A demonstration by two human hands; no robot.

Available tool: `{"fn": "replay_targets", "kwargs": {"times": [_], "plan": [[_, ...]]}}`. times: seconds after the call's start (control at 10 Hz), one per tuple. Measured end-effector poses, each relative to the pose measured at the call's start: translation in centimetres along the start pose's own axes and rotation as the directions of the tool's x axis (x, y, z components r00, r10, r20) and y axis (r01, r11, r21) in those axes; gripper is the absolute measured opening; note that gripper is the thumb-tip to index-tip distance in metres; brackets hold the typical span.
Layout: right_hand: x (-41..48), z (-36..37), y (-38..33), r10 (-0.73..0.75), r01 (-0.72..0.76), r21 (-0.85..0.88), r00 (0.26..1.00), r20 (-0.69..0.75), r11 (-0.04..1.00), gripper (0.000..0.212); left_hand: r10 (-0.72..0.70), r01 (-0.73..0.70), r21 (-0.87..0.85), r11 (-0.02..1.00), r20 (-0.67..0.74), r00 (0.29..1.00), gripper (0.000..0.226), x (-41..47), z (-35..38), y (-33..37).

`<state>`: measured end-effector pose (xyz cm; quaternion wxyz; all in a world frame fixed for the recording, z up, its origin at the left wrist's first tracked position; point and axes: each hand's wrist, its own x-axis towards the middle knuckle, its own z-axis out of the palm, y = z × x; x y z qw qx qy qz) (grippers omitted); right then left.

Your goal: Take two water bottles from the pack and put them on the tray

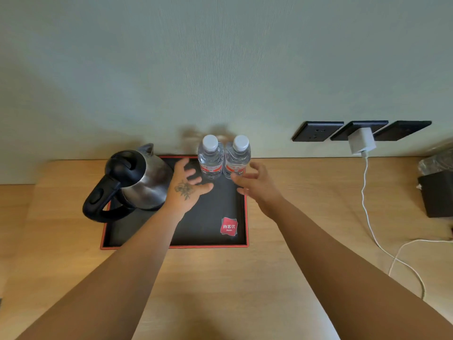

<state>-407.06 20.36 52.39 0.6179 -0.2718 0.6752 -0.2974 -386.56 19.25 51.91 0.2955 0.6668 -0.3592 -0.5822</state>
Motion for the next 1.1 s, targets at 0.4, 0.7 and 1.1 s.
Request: {"fn": "replay_targets", "kwargs": {"times": [0.4,0.7,1.1], "plan": [[0.6,2.0,0.9,0.041,-0.039,-0.025,0.996,0.084,0.999,0.089,-0.031,0.035,-0.078,0.996,0.049,0.998,0.089,1.0,1.3,-1.8],[-2.9,0.7,-0.5,-0.083,0.079,-0.276,0.997,-0.002,0.958,0.092,0.057,-0.059,0.007,0.998,0.132,0.990,0.103,-0.4,-1.0,-0.3],[-13.9,1.8,-5.8,-0.649,0.345,-0.844,0.761,-0.005,0.411,0.093,0.563,-0.624,0.425,0.656,0.275,0.780,0.083,-9.3,-5.3,7.3]]}}
